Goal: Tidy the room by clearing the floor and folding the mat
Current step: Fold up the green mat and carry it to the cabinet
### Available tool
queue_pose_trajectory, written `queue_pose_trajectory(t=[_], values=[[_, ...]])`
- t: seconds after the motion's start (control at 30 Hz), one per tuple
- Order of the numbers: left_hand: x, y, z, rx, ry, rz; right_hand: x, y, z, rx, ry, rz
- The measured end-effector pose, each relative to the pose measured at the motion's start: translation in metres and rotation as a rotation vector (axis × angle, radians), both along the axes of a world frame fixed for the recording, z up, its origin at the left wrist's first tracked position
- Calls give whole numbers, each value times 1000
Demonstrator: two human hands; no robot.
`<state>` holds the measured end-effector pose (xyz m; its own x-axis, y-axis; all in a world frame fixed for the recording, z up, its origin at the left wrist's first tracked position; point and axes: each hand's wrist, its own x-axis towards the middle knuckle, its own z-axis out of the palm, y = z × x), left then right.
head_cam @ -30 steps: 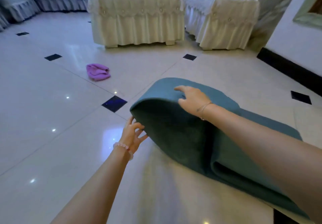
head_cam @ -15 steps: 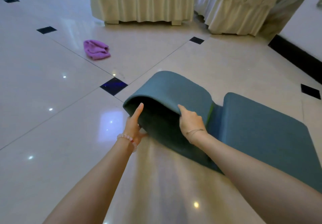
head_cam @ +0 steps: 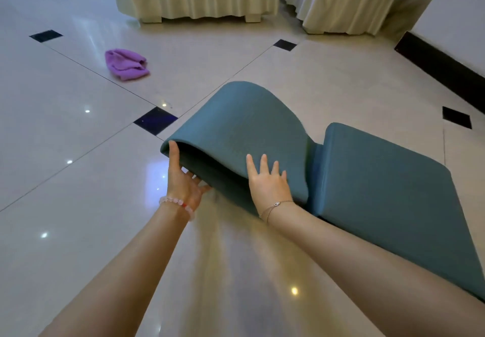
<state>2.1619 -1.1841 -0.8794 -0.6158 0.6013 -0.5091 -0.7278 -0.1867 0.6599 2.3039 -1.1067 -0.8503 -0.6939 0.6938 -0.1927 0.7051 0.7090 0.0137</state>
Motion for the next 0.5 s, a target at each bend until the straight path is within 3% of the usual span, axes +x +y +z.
queue_pose_trajectory(t=[0.07, 0.13, 0.33, 0.4, 0.5], values=[[3, 2, 6, -13, 53, -37, 9, 7, 5, 31, -12, 6], [7, 5, 11, -78, 136, -75, 17, 16, 5, -64, 9, 24], [17, 18, 14, -321, 292, 5, 33, 17, -17, -691, 55, -25], [20, 23, 24, -339, 473, 18, 40, 22, -6, -695, 212, -93], [37, 36, 54, -256, 794, -50, 66, 41, 36, -675, 715, -324]])
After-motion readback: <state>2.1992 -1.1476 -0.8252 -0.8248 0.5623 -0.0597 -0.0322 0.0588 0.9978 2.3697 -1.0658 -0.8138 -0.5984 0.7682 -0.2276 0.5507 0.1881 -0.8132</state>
